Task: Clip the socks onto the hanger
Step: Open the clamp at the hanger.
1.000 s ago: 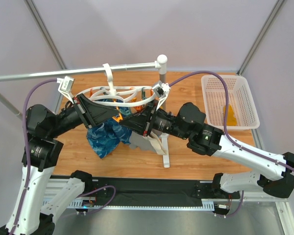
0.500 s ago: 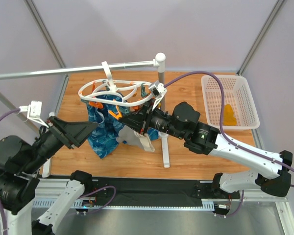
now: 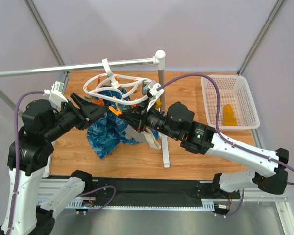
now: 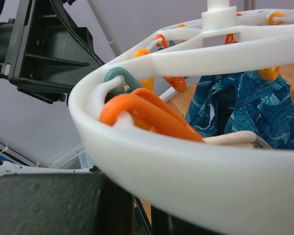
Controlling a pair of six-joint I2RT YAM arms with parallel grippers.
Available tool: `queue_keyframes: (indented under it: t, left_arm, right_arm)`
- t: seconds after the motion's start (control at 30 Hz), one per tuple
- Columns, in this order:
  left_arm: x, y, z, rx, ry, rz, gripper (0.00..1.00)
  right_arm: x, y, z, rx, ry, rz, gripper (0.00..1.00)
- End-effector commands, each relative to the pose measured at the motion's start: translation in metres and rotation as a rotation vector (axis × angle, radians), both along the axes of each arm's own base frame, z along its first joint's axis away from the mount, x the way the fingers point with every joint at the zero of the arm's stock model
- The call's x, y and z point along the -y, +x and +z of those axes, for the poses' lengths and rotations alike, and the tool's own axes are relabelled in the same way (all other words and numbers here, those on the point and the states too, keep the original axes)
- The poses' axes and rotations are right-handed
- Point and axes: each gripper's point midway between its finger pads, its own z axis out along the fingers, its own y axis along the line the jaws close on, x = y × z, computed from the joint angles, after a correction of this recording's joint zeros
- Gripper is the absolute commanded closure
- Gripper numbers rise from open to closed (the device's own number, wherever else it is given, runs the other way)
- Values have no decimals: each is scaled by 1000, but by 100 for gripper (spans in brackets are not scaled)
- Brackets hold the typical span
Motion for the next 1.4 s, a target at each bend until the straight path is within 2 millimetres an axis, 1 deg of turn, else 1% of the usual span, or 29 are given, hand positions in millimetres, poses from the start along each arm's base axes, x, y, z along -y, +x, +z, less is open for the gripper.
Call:
queue_keyframes:
  t: [0.0,0.07,0.13,0.17,0.2,0.27,0.33,0.37,0.4,0.5,0.53,0.63,0.77,0.9,1.0,1.03,1.07,1.13,1.17,1.27,1.37]
  left_arm:
    - [0,-3,26,46,-35,6,44]
    - [2,3,25,39,-34,10,44]
    - [5,4,27,51,-53,-6,44]
    - [9,5,30,71,-66,-24,46]
    - [12,3,30,77,-69,-49,49]
    - [14,2,28,82,-51,-67,50]
    - [12,-1,28,96,-44,-63,50]
    - [11,0,24,90,-44,-59,49]
    - [11,0,23,90,-47,-57,49]
    - [15,0,23,94,-48,-81,49]
    - [16,2,19,76,-39,-85,49]
    - [14,3,23,93,-28,-68,46]
    - [15,6,24,103,-17,-70,45]
    - [16,11,20,94,1,-63,44]
    - [15,15,21,101,9,-46,43]
    - [14,14,25,114,15,-43,43]
    - [13,19,24,108,30,-30,43]
    - [10,18,27,118,52,-19,43]
    - [7,21,26,119,60,3,43]
    - [10,26,26,128,69,1,44]
    - [15,31,22,116,97,-10,44]
  right_arm:
    - [1,7,12,57,-7,-41,100]
    - [-1,7,11,58,-8,-41,100]
    - [-1,8,13,59,-5,-42,100]
    - [0,8,14,58,-3,-45,100]
    - [-1,9,12,53,-7,-49,100]
    - [-3,12,9,44,-19,-60,100]
    - [-6,11,11,43,-16,-53,100]
    - [-6,10,12,42,-14,-47,100]
    - [-9,11,8,39,-22,-47,100]
    - [-10,13,8,33,-26,-57,100]
    - [-11,13,6,31,-32,-57,100]
    - [-13,12,8,31,-29,-51,100]
    - [-15,13,6,28,-37,-51,100]
    - [-19,13,6,24,-40,-43,100]
    - [-19,12,5,22,-39,-41,100]
    - [-19,13,4,19,-42,-44,100]
    - [-20,13,3,18,-44,-43,100]
    - [-20,12,3,17,-43,-41,100]
    - [-20,13,2,14,-45,-40,100]
    - [-22,13,0,10,-48,-39,100]
    - [-22,13,1,8,-49,-44,100]
